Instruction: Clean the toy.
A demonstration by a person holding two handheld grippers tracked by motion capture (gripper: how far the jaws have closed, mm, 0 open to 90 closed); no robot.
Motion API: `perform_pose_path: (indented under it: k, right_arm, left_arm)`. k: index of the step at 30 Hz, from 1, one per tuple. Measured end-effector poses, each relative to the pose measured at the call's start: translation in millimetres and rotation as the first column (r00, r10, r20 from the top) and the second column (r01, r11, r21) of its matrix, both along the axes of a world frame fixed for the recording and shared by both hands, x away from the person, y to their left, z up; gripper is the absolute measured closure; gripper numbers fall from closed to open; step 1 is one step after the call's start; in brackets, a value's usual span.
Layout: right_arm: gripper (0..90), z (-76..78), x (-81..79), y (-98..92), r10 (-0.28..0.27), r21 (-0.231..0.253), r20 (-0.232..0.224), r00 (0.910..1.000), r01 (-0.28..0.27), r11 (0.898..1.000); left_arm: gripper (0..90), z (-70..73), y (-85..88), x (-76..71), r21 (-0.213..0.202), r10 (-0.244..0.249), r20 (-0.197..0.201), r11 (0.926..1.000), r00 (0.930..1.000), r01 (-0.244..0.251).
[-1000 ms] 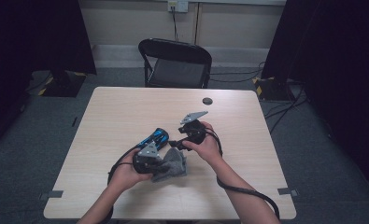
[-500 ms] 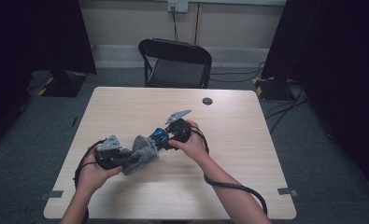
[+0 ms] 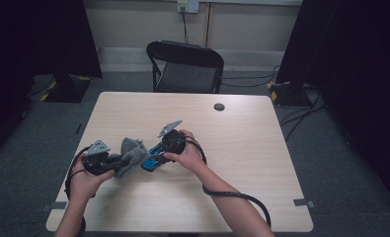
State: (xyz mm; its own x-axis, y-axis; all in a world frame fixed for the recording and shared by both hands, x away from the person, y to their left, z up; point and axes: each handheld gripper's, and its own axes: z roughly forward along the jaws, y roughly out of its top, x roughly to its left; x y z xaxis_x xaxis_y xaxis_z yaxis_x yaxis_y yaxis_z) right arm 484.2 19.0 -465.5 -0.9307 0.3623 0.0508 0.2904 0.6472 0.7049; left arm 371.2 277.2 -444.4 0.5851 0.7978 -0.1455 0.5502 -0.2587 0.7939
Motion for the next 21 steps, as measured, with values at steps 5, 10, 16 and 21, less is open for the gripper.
perform_pose_path:
  k: [5,10,16,21]
  right_arm:
    - [17.9,-5.0,1.8,4.5,-0.005,-0.017,0.011,0.9999,0.005,1.0]
    - [18.4,-9.3,0.3,6.4,-0.01,-0.036,0.054,0.9985,0.012,0.999]
    - [18.6,-10.4,-0.5,6.5,-0.012,-0.054,0.087,0.9961,0.017,0.998]
    - [19.0,-14.9,-2.4,1.4,-0.015,-0.007,0.105,0.9943,0.016,1.0]
  left_arm:
    - [77.4,-5.4,3.6,3.5,0.0,0.034,-0.018,0.9994,0.9993,-0.034]
    - [77.4,-8.0,4.5,5.7,-0.004,0.044,-0.021,0.999,0.9988,-0.044]
    - [77.3,-14.4,7.8,6.2,0.0,0.071,-0.033,0.9975,0.9969,-0.071]
    - [77.3,-20.6,6.7,10.4,0.035,0.13,-0.047,0.9911,0.9904,-0.128]
